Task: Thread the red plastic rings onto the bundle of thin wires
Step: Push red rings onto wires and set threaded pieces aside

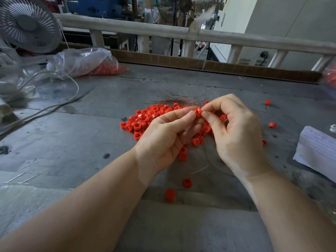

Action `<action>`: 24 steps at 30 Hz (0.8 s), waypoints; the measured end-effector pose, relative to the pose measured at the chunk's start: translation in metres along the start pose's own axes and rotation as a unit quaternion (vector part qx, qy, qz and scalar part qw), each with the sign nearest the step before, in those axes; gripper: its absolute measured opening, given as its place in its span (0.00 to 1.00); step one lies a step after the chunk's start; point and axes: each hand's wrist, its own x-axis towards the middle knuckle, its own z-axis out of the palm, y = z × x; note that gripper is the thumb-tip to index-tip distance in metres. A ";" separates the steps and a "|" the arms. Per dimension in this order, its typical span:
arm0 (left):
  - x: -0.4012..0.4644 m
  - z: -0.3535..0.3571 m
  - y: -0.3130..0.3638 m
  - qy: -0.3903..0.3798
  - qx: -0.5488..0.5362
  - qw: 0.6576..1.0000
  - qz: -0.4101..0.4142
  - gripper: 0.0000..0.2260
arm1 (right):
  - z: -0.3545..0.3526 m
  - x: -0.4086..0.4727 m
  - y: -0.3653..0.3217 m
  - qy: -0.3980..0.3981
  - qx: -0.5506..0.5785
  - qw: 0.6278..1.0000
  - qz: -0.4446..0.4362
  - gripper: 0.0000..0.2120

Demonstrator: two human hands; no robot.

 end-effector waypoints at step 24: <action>-0.001 0.002 -0.002 -0.003 0.066 0.994 0.091 0.08 | 0.000 0.000 0.004 0.008 0.046 0.999 -0.010 0.01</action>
